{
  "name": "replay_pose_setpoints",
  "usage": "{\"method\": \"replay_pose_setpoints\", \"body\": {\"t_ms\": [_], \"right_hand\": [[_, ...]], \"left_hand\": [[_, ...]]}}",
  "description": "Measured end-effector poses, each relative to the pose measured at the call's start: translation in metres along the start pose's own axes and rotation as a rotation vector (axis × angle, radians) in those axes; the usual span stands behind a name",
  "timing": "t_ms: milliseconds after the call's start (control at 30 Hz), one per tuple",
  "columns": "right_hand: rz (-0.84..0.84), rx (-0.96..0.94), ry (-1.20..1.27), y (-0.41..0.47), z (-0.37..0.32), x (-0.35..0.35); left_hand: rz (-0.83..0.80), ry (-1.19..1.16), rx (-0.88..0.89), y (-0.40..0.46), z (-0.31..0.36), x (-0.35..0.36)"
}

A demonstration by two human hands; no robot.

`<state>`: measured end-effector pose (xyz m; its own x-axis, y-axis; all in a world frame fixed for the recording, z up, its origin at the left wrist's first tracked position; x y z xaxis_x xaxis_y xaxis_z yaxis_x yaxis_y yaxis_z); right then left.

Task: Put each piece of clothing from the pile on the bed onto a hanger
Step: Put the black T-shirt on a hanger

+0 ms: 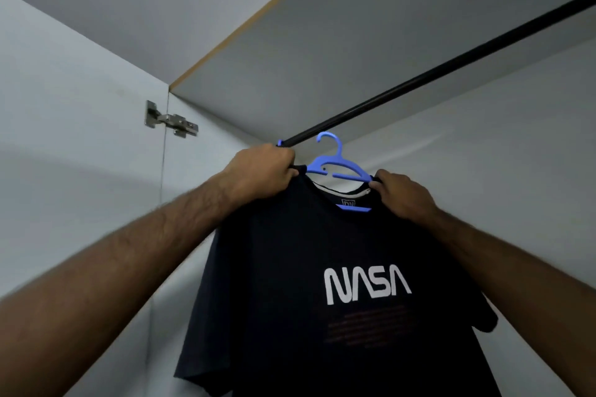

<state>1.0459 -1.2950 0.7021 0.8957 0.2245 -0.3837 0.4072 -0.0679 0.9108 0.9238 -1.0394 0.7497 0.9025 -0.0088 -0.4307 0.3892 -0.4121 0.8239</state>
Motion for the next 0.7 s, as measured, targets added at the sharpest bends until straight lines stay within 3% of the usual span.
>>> {"method": "replay_pose_setpoints", "body": {"t_ms": [133,367,500,700], "right_hand": [[-0.066,0.013,0.029,0.050,0.011,0.050],[-0.041,-0.041,0.109,0.121,-0.014,0.126],[-0.017,-0.041,0.171,0.159,-0.033,0.168],[0.038,-0.027,0.350,0.191,-0.044,0.197]], "left_hand": [[-0.040,0.072,0.007,0.051,0.003,0.028],[0.093,0.454,0.030,0.086,-0.023,0.080],[-0.030,0.366,-0.121,0.108,-0.050,0.113],[0.080,0.481,-0.094,0.123,-0.058,0.125]]}}
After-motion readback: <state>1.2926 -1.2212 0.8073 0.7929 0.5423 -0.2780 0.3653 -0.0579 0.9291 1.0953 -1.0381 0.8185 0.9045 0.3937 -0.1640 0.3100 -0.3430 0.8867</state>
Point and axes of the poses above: each hand's wrist, its own y-axis towards the middle knuckle, its own x-axis out of the palm, z = x × y, the point moved 5 cm from there along y, towards the middle knuckle, and after that the axes turned 7 degrees about -y, right-handed, at the moved point
